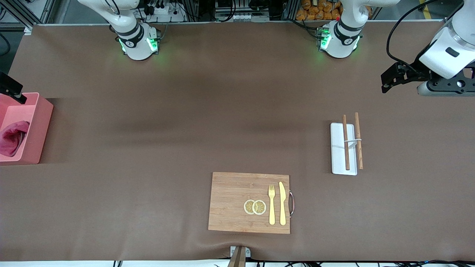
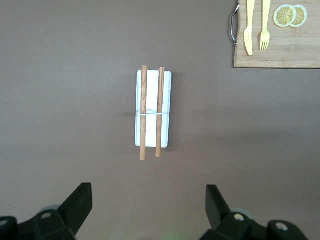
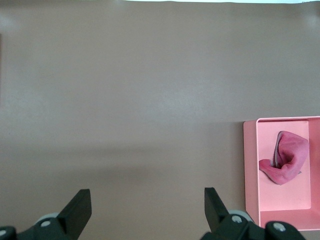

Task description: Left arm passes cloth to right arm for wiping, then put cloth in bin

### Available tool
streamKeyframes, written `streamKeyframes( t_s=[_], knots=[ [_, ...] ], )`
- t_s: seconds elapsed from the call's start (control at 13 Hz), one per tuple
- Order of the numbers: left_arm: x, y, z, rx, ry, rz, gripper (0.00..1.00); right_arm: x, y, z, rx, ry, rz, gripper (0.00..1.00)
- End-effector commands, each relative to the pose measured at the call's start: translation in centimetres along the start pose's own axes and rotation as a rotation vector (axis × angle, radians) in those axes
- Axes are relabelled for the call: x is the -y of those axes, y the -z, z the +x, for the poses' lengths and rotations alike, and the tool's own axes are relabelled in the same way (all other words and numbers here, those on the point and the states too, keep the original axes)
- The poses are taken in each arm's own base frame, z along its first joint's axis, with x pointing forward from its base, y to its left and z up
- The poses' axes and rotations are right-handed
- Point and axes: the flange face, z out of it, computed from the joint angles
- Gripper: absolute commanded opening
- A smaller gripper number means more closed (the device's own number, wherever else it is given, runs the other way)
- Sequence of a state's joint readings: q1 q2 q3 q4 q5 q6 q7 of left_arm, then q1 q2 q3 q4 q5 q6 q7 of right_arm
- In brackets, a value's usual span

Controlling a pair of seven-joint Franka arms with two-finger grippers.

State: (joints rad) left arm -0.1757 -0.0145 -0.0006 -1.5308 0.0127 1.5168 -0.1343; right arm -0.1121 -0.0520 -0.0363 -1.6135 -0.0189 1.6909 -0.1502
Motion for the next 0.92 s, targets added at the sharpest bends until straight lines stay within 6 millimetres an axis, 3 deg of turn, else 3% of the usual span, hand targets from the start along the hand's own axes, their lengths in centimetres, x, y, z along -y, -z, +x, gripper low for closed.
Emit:
streamKeyframes(
  t_s=[0.0,0.85],
  knots=[
    [0.1,0.2,0.3,-0.009,-0.012,0.0,1.0,0.4,0.1,1.2,-0.004,-0.021,-0.018,1.0],
    [0.2,0.0,0.3,-0.001,-0.008,0.002,1.0,1.2,-0.9,1.2,0.026,-0.02,-0.009,1.0]
  ],
)
